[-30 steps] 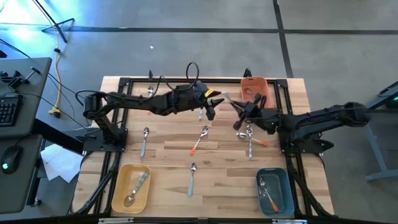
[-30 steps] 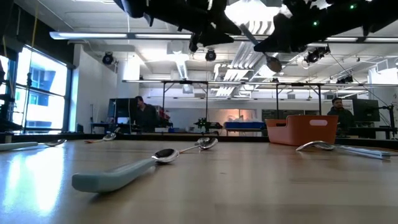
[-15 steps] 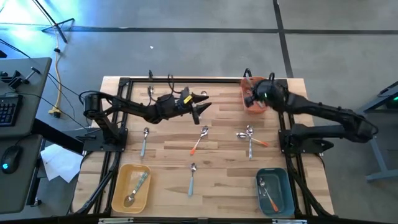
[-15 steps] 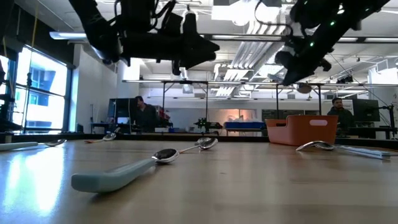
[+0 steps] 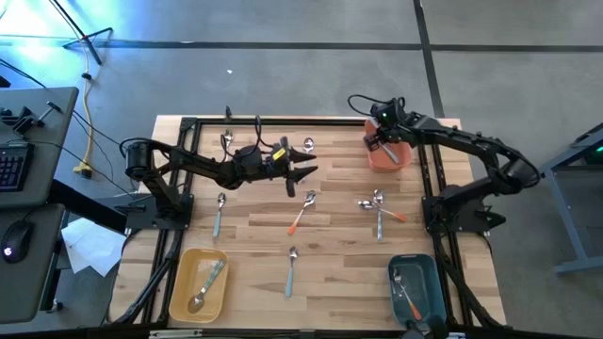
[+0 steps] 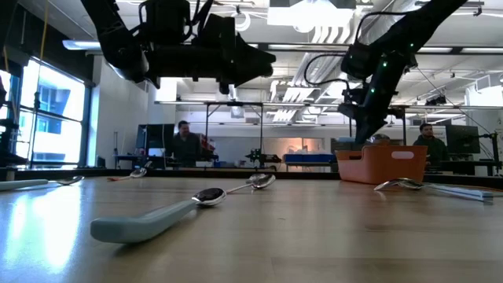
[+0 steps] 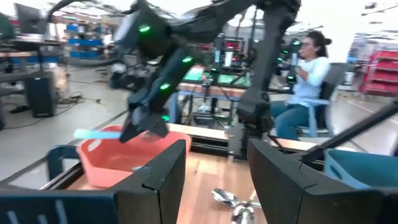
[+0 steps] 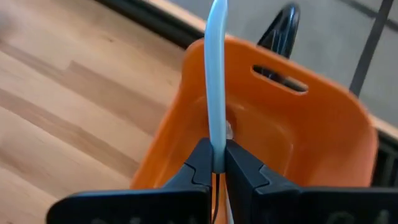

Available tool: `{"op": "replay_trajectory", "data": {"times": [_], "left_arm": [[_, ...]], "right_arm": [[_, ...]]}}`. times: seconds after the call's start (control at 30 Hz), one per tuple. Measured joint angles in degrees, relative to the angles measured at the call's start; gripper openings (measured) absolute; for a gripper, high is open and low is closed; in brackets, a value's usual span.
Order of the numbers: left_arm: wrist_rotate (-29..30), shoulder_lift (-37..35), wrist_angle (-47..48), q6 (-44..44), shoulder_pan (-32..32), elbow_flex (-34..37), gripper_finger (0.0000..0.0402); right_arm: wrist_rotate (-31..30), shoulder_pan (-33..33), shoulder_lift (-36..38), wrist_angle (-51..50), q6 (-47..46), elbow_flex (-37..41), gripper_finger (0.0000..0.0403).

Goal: Sort silverware by color (type)
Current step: Put the top left blue spoon into the orange bin, then put the middle right orange spoon into the dark blue bin

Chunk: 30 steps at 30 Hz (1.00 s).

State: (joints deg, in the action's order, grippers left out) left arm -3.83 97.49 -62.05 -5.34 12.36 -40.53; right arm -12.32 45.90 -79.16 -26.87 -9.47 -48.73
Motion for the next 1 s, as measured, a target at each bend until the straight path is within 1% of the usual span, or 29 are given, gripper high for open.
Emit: {"op": "replay_trajectory", "data": {"times": [0.1,0.2,0.37,0.47,0.57,0.7,0.8,0.9,1.0], "left_arm": [[-1.07,0.00,0.05,1.63,0.00,0.00,0.0161],[-1.01,0.00,0.72,3.98,0.00,0.00,0.0161],[-0.98,0.00,0.92,4.37,0.00,0.80,0.0161],[-0.96,0.00,0.90,4.55,0.07,1.70,0.0161],[-0.94,0.00,0.38,4.55,0.07,2.89,0.0161],[-0.93,0.00,-2.95,4.55,0.09,5.31,0.0161],[-0.89,0.00,-4.95,4.55,0.09,7.35,0.0161],[-0.90,0.00,-7.12,5.34,0.00,9.82,0.0161],[-1.43,-0.08,-10.24,6.00,-0.04,12.67,0.0161]], "right_arm": [[1.95,0.01,-2.17,-0.43,-0.12,-0.16,0.0007],[2.34,0.20,-4.21,-1.91,-0.61,-0.16,0.0007],[1.84,0.90,-6.39,-3.74,-2.00,-0.16,0.0009],[1.57,1.43,-6.88,-4.44,-2.50,-0.16,0.0021],[1.40,1.75,-6.71,-5.04,-3.37,-0.16,0.0046],[1.35,1.42,-5.32,-6.71,-3.66,-0.16,0.0083],[0.56,-0.03,-3.29,-8.70,-4.02,-0.16,0.0103],[-2.70,-2.72,0.44,-13.77,-5.05,-1.23,0.0107],[-7.32,-7.45,5.76,-20.04,-7.40,-3.34,0.0098]]}}
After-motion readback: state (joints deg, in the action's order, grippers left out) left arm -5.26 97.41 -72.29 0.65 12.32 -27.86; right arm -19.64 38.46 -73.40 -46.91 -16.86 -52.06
